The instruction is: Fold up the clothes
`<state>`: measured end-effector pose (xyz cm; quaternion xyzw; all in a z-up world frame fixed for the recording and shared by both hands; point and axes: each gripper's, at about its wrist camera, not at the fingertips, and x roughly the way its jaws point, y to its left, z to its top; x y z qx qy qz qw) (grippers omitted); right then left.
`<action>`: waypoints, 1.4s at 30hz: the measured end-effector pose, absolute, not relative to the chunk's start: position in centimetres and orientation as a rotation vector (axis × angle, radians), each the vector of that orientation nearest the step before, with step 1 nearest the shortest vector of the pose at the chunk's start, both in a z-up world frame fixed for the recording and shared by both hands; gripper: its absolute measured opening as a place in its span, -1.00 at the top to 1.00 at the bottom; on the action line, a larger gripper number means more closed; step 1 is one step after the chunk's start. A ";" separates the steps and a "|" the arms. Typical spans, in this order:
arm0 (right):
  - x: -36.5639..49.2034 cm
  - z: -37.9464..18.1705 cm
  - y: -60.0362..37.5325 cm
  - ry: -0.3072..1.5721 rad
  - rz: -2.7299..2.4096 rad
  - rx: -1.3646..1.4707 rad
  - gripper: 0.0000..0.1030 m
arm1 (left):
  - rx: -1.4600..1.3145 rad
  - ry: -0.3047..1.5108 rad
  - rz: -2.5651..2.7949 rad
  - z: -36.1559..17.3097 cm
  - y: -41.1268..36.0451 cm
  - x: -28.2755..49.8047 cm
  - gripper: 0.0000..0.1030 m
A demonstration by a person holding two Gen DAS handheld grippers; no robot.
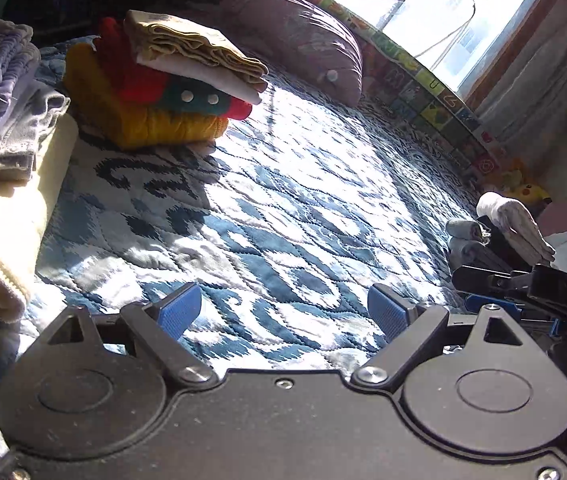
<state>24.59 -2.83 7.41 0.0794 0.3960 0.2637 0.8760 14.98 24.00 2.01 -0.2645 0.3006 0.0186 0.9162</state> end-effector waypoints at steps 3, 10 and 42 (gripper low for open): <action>19.9 7.9 -7.3 0.804 0.459 0.153 -0.88 | -0.421 0.608 0.012 2.9 18.4 12.6 -0.89; 11.0 8.1 -15.1 0.768 0.238 0.145 -0.98 | -0.271 0.625 -0.133 5.2 8.2 8.2 -0.99; -2.6 9.3 -21.1 0.697 0.033 0.084 -0.99 | -0.034 0.590 -0.119 9.6 -1.5 -2.6 -0.99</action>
